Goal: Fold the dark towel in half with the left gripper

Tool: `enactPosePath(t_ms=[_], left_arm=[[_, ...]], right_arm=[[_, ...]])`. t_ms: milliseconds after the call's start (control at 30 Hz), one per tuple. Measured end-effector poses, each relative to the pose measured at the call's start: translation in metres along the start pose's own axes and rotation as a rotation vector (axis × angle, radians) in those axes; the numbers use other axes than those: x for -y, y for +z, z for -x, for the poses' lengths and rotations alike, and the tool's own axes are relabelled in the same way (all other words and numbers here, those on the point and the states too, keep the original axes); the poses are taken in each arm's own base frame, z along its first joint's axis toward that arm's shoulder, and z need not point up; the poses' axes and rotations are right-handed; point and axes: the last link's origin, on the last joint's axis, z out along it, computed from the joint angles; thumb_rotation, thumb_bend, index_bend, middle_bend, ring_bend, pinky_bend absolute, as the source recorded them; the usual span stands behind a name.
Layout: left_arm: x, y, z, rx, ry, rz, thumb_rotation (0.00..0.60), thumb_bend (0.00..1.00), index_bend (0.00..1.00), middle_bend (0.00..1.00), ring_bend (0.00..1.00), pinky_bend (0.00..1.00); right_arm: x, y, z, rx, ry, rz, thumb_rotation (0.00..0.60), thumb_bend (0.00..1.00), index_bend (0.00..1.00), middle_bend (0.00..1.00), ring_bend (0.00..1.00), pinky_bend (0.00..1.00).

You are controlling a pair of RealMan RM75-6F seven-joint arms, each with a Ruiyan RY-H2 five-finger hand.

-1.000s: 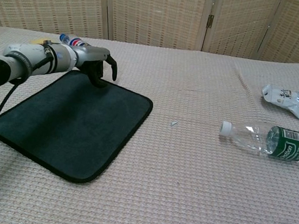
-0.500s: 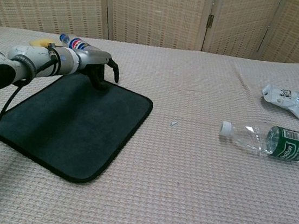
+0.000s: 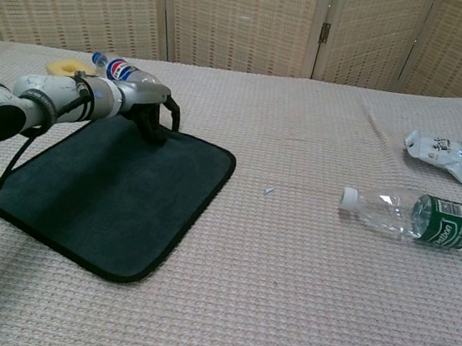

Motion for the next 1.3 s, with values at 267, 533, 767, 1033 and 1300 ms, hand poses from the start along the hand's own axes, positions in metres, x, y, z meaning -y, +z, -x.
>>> enactPosePath(t_ms=[267, 533, 767, 1033, 1300], left_arm=[[0.001, -0.002, -0.001, -0.033, 0.007, 0.013, 0.600, 0.49, 0.56, 1.00, 1.00, 1.00], [0.002, -0.007, -0.002, -0.083, 0.019, 0.053, 0.600, 0.49, 0.58, 1.00, 1.00, 1.00], [0.008, -0.024, 0.001, -0.171, 0.016, 0.127, 0.600, 0.49, 0.59, 1.00, 1.00, 1.00], [0.019, -0.071, 0.027, -0.253, -0.036, 0.221, 0.600, 0.49, 0.60, 1.00, 1.00, 1.00], [0.018, -0.125, 0.056, -0.269, -0.078, 0.260, 0.600, 0.49, 0.60, 1.00, 1.00, 1.00]], right_arm=[[0.001, 0.001, 0.001, 0.009, -0.002, -0.001, 0.600, 0.35, 0.00, 0.00, 0.00, 0.00], [0.003, 0.001, 0.002, 0.017, -0.004, -0.008, 0.600, 0.35, 0.00, 0.00, 0.00, 0.00], [0.007, -0.002, 0.002, 0.013, -0.007, -0.028, 0.600, 0.35, 0.00, 0.00, 0.00, 0.00], [0.016, -0.007, 0.004, 0.007, -0.019, -0.067, 0.600, 0.35, 0.00, 0.00, 0.00, 0.00], [0.025, -0.012, 0.006, 0.006, -0.024, -0.103, 0.600, 0.35, 0.00, 0.00, 0.00, 0.00]])
